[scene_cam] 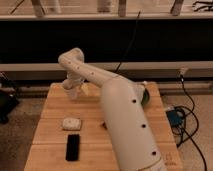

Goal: Pick up the ceramic cup

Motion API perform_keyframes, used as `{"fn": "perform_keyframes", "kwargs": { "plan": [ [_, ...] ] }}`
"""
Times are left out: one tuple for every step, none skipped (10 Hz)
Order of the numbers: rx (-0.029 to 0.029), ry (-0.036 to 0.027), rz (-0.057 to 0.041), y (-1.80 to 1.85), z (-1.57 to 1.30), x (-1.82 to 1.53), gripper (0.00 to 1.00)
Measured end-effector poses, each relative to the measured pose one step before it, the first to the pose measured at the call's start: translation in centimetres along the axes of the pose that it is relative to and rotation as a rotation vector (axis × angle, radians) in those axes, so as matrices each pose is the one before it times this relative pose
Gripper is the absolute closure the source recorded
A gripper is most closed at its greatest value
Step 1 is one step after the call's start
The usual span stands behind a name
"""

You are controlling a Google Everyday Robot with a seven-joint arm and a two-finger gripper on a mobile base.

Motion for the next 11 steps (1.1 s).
{"fn": "perform_keyframes", "kwargs": {
  "plan": [
    [-0.00036, -0.00162, -0.00084, -0.037, 0.149, 0.003, 0.23],
    [-0.00008, -0.00338, -0.00189, -0.060, 0.220, -0.007, 0.33],
    [-0.00124, -0.00345, -0.00232, 0.002, 0.259, -0.002, 0.45],
    [-0.00034, -0.00233, -0.00242, -0.002, 0.133, -0.024, 0.55],
    [0.00057, -0.00146, -0.00237, -0.023, 0.069, -0.036, 0.62],
    [0.00515, -0.00403, -0.00246, -0.106, 0.035, -0.092, 0.74],
    [0.02246, -0.00483, 0.00072, -0.087, 0.054, -0.022, 0.84],
    [-0.00089, 0.00027, -0.00303, 0.499, -0.310, -0.078, 0.93],
    [-0.00475, 0.00622, -0.00466, 0.452, -0.899, -0.028, 0.99],
    [0.00194, 0.00373, -0.00603, 0.141, -1.360, -0.173, 1.00],
    [-0.00053, 0.00113, -0.00237, 0.136, -0.885, -0.025, 1.00]
  ]
}}
